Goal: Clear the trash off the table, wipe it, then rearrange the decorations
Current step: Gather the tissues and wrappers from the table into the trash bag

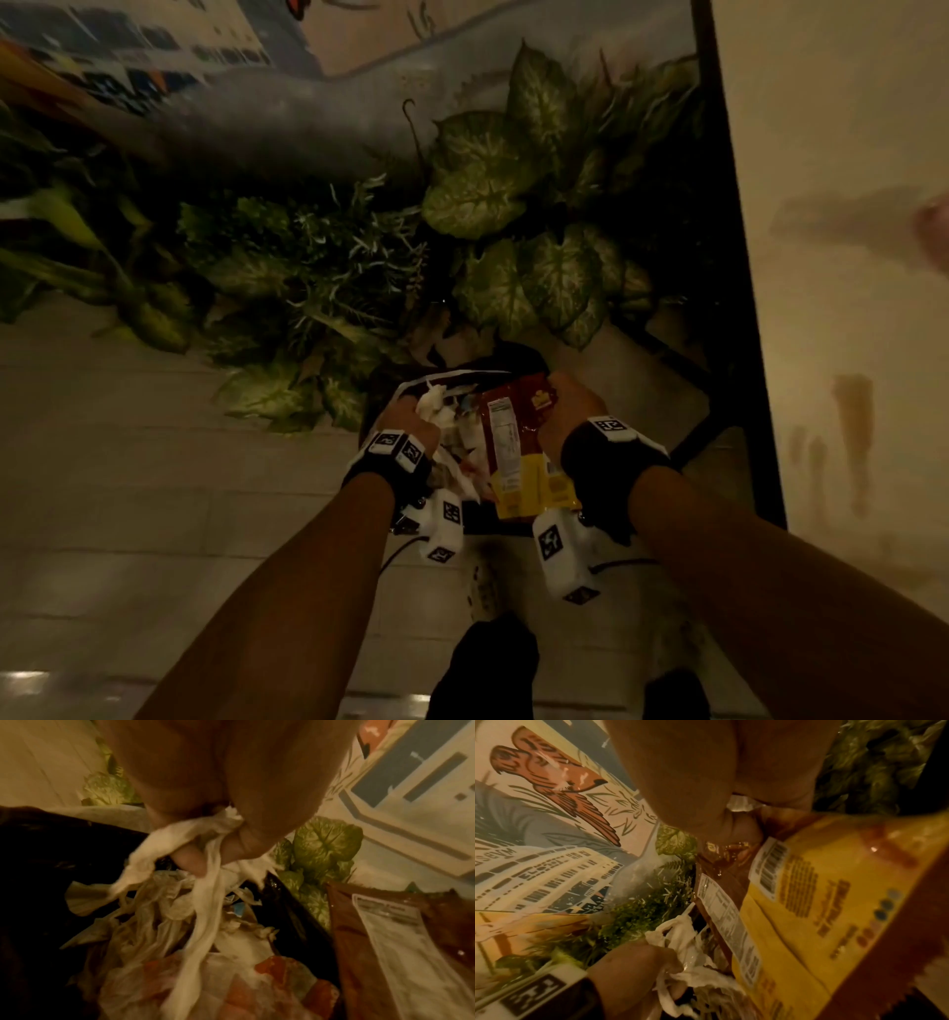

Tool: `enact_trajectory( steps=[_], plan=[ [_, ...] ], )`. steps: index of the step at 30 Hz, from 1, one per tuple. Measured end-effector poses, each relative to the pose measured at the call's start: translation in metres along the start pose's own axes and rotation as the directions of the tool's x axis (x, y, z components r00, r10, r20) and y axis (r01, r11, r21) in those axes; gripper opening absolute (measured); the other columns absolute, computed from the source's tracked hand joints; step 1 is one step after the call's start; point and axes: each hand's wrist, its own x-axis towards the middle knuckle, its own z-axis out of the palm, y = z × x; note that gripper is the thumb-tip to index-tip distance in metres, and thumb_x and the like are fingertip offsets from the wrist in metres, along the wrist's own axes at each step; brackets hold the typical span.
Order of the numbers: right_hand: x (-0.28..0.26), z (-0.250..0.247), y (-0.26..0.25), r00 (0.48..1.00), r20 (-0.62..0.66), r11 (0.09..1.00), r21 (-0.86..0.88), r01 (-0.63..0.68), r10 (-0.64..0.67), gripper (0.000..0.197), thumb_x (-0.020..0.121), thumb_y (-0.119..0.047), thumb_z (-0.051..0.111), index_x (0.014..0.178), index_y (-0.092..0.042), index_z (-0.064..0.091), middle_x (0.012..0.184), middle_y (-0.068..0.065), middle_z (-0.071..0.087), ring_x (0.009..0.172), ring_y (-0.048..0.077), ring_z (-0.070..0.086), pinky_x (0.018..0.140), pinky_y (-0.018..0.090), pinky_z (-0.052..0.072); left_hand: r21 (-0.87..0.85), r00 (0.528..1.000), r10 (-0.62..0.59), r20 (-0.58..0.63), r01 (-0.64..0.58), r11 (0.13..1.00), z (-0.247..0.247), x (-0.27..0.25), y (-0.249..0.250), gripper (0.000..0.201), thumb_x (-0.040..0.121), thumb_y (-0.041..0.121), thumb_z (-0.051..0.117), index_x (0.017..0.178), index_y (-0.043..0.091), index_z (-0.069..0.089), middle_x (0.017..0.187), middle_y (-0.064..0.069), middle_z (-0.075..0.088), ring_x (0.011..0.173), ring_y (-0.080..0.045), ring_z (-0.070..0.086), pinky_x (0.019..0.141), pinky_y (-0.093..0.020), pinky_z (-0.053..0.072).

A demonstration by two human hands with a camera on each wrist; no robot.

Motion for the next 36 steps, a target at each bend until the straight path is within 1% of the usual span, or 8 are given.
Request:
enact_trajectory(
  steps=[2,8,13,20,23,27,32,36],
  plan=[
    [0.008,0.008,0.003,1.000,-0.010,1.000,0.006,-0.009,0.009,0.035,0.090,-0.021,0.052,0.124,-0.012,0.046,0.120,0.014,0.057,0.106,0.031,0.058,0.083,0.030,0.044,0.028,0.998,0.056,-0.001,-0.056,0.998,0.007,0.006,-0.005,0.047,0.090,0.020,0.055,0.134,0.012,0.043,0.134,-0.012,0.050,0.119,-0.032,0.050,0.096,-0.032,0.042],
    [0.023,0.024,0.003,0.999,0.017,0.999,-0.008,-0.033,0.033,0.049,0.091,-0.024,0.053,0.137,-0.015,0.036,0.130,0.014,0.052,0.115,0.033,0.053,0.091,0.032,0.042,-0.061,0.997,0.069,-0.019,-0.070,0.996,0.008,0.013,-0.020,0.051,0.087,0.028,0.061,0.133,0.014,0.044,0.129,-0.012,0.053,0.113,-0.032,0.053,0.092,-0.034,0.044],
    [0.020,0.024,0.005,0.990,0.123,0.993,-0.098,-0.060,0.072,0.078,0.090,-0.020,0.056,0.150,-0.016,0.007,0.148,0.015,0.032,0.130,0.033,0.040,0.106,0.037,0.035,-0.126,0.996,0.057,-0.068,-0.065,0.990,-0.012,0.008,-0.021,0.059,0.087,0.010,0.057,0.142,0.012,0.036,0.139,-0.011,0.046,0.123,-0.030,0.048,0.095,-0.031,0.041],
    [-0.014,-0.022,-0.020,0.966,0.152,0.959,-0.164,0.232,-0.208,0.059,0.089,-0.015,0.056,0.143,-0.014,0.030,0.140,0.011,0.045,0.124,0.027,0.047,0.102,0.030,0.039,-0.275,0.968,0.100,-0.230,-0.164,0.947,-0.047,-0.021,0.004,0.044,0.082,0.012,0.064,0.125,0.010,0.053,0.124,-0.010,0.059,0.109,-0.027,0.057,0.092,-0.031,0.045],
    [-0.048,-0.069,-0.026,0.923,0.123,0.904,-0.191,0.383,-0.365,0.047,0.088,-0.014,0.057,0.133,-0.019,0.045,0.132,0.005,0.052,0.118,0.025,0.052,0.097,0.031,0.044,-0.205,0.918,0.189,-0.349,-0.272,0.940,-0.061,-0.056,0.036,0.036,0.084,0.002,0.055,0.120,0.010,0.057,0.116,-0.004,0.060,0.104,-0.023,0.056,0.084,-0.024,0.041],
    [-0.100,-0.144,0.003,0.875,0.069,0.834,-0.275,0.478,-0.479,0.039,0.086,-0.019,0.060,0.124,-0.022,0.055,0.124,0.001,0.060,0.111,0.021,0.058,0.093,0.030,0.046,-0.099,0.778,0.387,-0.496,-0.493,0.864,-0.068,-0.105,0.087,0.029,0.083,0.000,0.055,0.109,0.011,0.062,0.106,-0.005,0.066,0.099,-0.020,0.060,0.082,-0.024,0.043],
    [-0.158,-0.233,0.085,0.891,0.018,0.839,-0.328,0.435,-0.454,0.031,0.085,-0.024,0.062,0.116,-0.025,0.058,0.109,-0.008,0.062,0.092,0.015,0.061,0.085,0.026,0.045,-0.081,0.684,0.546,-0.484,-0.657,0.750,-0.052,-0.177,0.166,0.023,0.080,0.002,0.060,0.094,0.019,0.064,0.094,0.001,0.068,0.088,-0.019,0.065,0.084,-0.041,0.055],
    [-0.188,-0.295,0.158,0.904,-0.052,0.840,-0.394,0.373,-0.425,0.029,0.085,-0.027,0.062,0.114,-0.027,0.058,0.107,-0.010,0.061,0.087,0.011,0.059,0.078,0.022,0.044,-0.024,0.597,0.665,-0.449,-0.752,0.659,-0.016,-0.241,0.225,0.021,0.077,0.000,0.063,0.087,0.019,0.067,0.089,-0.002,0.070,0.083,-0.019,0.066,0.081,-0.039,0.056]
  ],
)
